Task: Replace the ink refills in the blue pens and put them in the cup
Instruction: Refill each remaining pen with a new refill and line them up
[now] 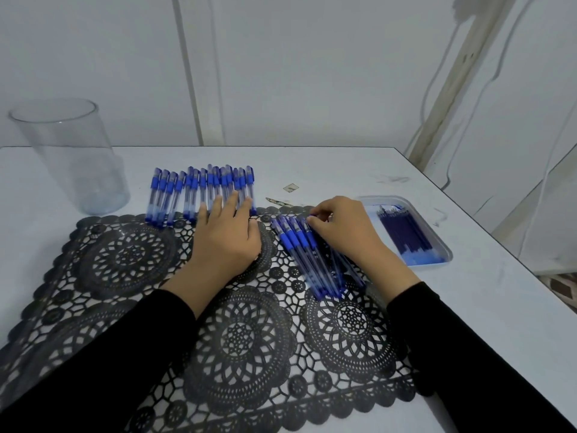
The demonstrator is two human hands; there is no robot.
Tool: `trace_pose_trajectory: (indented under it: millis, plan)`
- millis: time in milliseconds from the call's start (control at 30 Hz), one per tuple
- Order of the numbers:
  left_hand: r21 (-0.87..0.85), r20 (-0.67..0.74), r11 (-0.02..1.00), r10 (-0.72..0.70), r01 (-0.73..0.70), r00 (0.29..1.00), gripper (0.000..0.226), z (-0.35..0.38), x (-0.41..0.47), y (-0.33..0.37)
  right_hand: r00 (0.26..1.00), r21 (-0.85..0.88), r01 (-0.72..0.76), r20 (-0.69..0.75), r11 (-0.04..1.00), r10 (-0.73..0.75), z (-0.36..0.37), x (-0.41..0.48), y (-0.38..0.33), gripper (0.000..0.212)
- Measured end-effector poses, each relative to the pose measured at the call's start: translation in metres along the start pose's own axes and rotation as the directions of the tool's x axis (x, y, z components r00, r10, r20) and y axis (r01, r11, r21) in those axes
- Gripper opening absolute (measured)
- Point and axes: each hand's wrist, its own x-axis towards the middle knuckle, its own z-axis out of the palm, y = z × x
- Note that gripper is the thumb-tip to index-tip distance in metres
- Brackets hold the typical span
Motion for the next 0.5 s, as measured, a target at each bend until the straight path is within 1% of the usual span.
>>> trace_pose_trajectory:
  millis: [133, 300, 500]
  plan:
    - [0.006, 0.014, 1.0, -0.006, 0.006, 1.0, 0.056, -0.0003, 0.0, 0.0, 0.999, 0.008, -0.048, -0.016, 0.999, 0.048, -0.0012, 0.0003, -0.0023, 0.017]
    - [0.021, 0.02, 1.0, -0.007, 0.006, 1.0, 0.056, -0.0016, -0.0003, 0.0012, 0.997, -0.032, -0.08, 0.006, 0.996, 0.08, -0.007, 0.003, -0.0043, 0.017]
    - [0.024, 0.03, 1.0, -0.008, 0.007, 1.0, 0.056, -0.0023, -0.0001, 0.0017, 0.991, 0.023, -0.13, 0.022, 0.991, 0.129, -0.0072, 0.0075, -0.0071, 0.019]
